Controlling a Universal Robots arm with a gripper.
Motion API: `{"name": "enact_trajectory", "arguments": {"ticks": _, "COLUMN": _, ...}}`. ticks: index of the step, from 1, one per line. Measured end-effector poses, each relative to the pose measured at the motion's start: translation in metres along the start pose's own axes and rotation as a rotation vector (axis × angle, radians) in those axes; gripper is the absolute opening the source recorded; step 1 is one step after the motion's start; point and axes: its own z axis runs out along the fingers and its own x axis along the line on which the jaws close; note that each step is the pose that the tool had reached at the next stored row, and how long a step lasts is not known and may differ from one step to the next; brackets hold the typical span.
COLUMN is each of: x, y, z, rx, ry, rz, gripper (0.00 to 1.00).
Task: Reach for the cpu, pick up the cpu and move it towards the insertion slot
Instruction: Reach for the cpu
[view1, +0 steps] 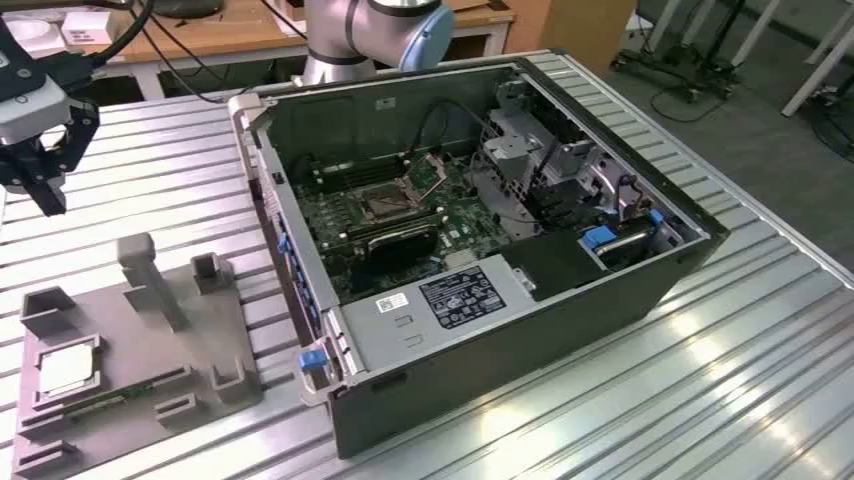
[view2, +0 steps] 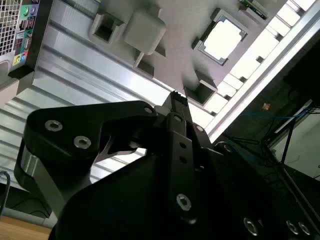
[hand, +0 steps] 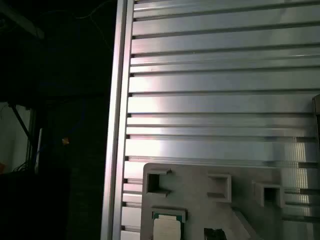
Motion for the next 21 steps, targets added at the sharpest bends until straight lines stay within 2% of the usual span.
{"name": "enact_trajectory", "arguments": {"ticks": 21, "x": 0.0037, "y": 0.0000, "z": 0.0006, "rx": 0.0000, "ry": 0.0000, "rz": 0.000, "gripper": 0.11}}
